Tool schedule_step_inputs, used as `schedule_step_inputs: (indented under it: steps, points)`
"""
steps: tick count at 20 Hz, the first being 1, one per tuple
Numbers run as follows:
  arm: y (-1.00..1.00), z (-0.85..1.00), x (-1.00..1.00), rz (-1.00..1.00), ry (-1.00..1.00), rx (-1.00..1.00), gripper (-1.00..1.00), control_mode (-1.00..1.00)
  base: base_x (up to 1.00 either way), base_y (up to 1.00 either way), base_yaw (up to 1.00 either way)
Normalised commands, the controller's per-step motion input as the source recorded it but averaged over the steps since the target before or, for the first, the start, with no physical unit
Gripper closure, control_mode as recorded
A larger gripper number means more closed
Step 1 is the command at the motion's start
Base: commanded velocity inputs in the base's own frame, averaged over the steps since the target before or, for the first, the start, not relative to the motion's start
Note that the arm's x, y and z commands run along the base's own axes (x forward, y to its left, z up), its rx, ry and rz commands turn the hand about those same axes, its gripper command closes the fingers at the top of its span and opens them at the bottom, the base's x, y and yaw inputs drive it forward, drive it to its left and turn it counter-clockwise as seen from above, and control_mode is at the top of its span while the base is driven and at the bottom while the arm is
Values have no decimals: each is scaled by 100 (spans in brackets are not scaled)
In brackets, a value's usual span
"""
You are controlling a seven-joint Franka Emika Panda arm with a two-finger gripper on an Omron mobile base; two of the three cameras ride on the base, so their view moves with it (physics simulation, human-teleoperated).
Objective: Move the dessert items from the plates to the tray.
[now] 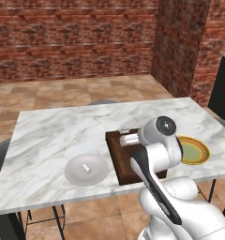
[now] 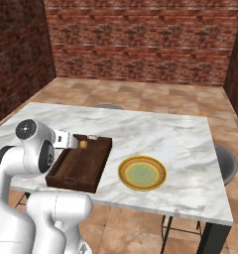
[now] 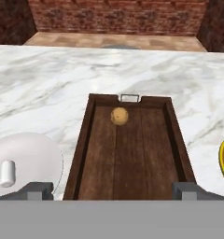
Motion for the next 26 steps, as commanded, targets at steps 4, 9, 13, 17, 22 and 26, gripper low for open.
schedule_step_inputs:
  steps: [4, 9, 13, 17, 22, 26]
  points:
    - [8, 1, -20, 0, 23, 0, -100, -100, 0, 0, 0]
    - [15, -2, -21, 0, 16, 0, -100, -100, 0, 0, 0]
    - [11, -35, -14, 2, -1, 0, -100, -100, 0, 0, 0]
    - [21, -43, -15, 2, -2, 0, -100, -100, 0, 0, 0]
    - [31, -39, -8, 0, 0, 0, -100, -100, 0, 0, 0]
    - [35, -33, 0, 0, 0, 0, -100, -100, 0, 0, 0]
